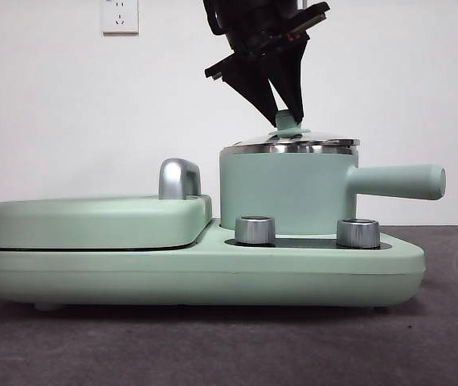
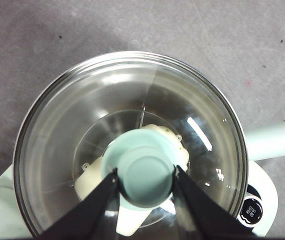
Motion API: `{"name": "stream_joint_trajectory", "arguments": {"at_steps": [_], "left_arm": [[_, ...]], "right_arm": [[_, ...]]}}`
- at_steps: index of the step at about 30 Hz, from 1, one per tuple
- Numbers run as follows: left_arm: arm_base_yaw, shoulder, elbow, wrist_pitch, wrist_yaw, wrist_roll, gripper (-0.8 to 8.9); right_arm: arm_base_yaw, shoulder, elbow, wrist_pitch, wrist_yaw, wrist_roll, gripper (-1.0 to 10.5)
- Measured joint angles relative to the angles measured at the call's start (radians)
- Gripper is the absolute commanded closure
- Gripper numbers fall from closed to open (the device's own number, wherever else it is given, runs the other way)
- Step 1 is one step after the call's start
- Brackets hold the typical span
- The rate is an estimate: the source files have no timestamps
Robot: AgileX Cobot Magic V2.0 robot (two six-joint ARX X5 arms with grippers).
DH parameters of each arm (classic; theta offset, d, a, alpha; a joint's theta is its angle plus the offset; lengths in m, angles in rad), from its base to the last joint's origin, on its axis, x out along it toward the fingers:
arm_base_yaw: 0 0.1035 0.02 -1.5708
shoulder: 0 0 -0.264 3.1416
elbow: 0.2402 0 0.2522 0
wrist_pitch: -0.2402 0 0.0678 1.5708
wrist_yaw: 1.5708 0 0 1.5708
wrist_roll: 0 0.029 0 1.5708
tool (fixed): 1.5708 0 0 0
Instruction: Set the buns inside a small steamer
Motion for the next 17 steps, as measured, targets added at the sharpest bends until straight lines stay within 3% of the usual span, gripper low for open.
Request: {"name": "stream_joint_trajectory", "arguments": {"at_steps": [17], "left_arm": [[-0.013,0.016,0.043,-0.045,-0.023,-0.012,7.98]], "right_arm": [[0.0,0.0,0.0,0.0,0.002,0.007,4.2]]}}
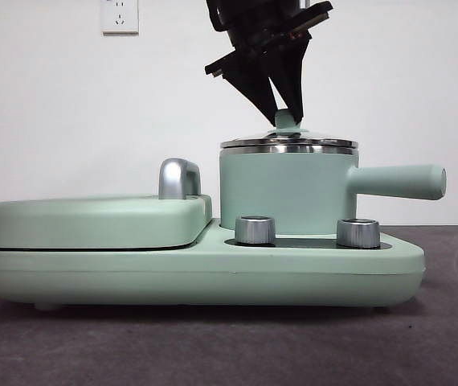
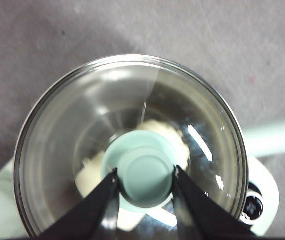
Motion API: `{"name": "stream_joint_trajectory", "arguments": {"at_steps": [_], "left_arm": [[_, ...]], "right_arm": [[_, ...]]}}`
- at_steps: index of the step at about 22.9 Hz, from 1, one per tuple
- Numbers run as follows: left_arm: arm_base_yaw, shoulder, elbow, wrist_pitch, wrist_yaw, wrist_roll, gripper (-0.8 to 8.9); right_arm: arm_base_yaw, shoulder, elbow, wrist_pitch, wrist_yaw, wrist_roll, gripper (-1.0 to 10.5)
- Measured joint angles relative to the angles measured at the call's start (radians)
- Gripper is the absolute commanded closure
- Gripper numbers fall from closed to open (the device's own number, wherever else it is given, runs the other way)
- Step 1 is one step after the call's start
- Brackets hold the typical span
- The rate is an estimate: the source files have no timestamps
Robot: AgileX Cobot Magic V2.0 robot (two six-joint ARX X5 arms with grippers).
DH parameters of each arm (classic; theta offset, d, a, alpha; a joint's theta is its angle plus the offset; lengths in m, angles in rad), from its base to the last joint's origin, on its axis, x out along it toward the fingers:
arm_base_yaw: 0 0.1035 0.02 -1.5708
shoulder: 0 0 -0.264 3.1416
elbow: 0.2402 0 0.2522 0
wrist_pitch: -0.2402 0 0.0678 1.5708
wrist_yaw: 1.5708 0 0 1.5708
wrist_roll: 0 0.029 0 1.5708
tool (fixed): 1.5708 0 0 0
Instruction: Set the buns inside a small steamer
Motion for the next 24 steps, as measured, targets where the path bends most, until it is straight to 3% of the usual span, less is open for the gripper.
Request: {"name": "stream_joint_trajectory", "arguments": {"at_steps": [6,7,10,11,17,21,24], "left_arm": [[0.0,0.001,0.0,-0.003,0.0,-0.011,7.74],[0.0,0.001,0.0,-0.003,0.0,-0.011,7.17],[0.0,0.002,0.001,0.004,0.0,-0.032,3.55],[0.0,0.002,0.005,0.006,0.0,-0.042,2.89],[0.0,-0.038,0.006,-0.109,0.001,-0.108,2.83],[0.0,-0.225,-0.004,-0.115,0.006,-0.157,2.83],[-0.023,-0.428,-0.15,-0.115,0.007,-0.164,2.83]], "right_arm": [[0.0,0.0,0.0,0.0,0.0,0.0,4.2],[0.0,0.0,0.0,0.0,0.0,0.0,4.2],[0.0,0.0,0.0,0.0,0.0,0.0,4.2],[0.0,0.0,0.0,0.0,0.0,0.0,4.2],[0.0,0.0,0.0,0.0,0.0,0.0,4.2],[0.0,0.0,0.0,0.0,-0.002,0.0,4.2],[0.0,0.0,0.0,-0.001,-0.006,0.0,4.2]]}}
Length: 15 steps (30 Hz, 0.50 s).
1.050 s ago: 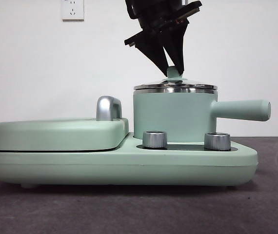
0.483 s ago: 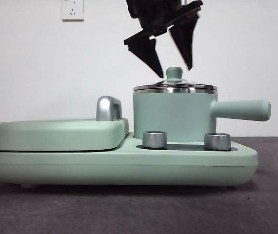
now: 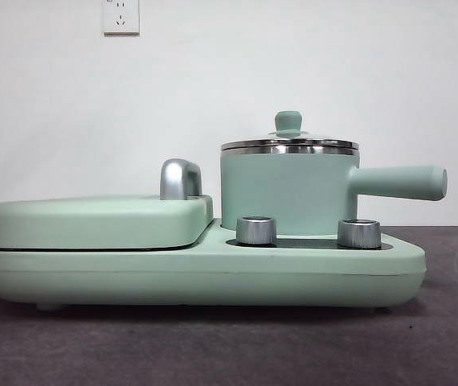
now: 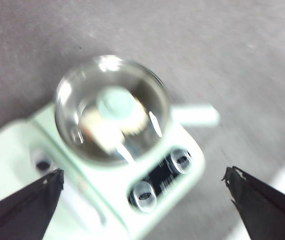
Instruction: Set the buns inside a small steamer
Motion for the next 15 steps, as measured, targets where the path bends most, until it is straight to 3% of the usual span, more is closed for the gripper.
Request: {"name": "stream_joint_trajectory", "arguments": {"at_steps": [8,13,15], "left_arm": [[-0.014,-0.425,-0.61,0.021,0.001,-0.019,2.91],[-0.015,-0.745,-1.022,0.31,-0.007,-0.102,2.92],[-0.015,-0.858,-1.159,0.386,-0.008,-0.133,3.7]], "right_arm": [[0.0,0.0,0.0,0.001,-0.098,-0.011,4.4],[0.0,0.0,0.0,0.011,-0.101,-0.039,4.4],[0.0,0.0,0.0,0.011,-0.101,-0.044,4.7]]}}
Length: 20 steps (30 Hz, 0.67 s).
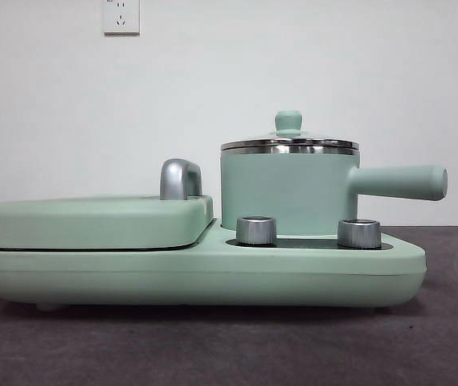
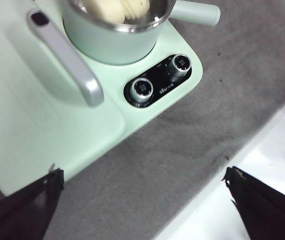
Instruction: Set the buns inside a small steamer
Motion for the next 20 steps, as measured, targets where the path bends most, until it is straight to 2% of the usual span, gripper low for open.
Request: {"name": "stream_joint_trajectory", "arguments": {"at_steps": [2,3,4,7,11,20], "left_arm": [[0.0,-0.108,-0.139,0.057,-0.019,-0.032,7.76],[0.0,-0.156,-0.199,0.069,-0.025,-0.046,7.83],[0.0,-0.194,-0.245,0.074,-0.028,-0.058,8.07],[0.0,-0.296,-0.341,0.059,-0.053,-0.098,8.07],[0.0,-0.372,-0.346,0.031,-0.053,-0.138,8.07],[0.0,-0.482,-0.346,0.029,-0.053,-0.156,8.07]], "right_arm": [[0.0,0.0,0.0,0.0,0.0,-0.008,7.3],[0.0,0.0,0.0,0.0,0.0,-0.015,9.5],[0.0,0.0,0.0,0.0,0.0,-0.026,9.2],[0.0,0.0,0.0,0.0,0.0,-0.057,9.3],[0.0,0.0,0.0,0.0,0.001,-0.074,9.3],[0.0,0.0,0.0,0.0,0.001,-0.074,9.3]]}}
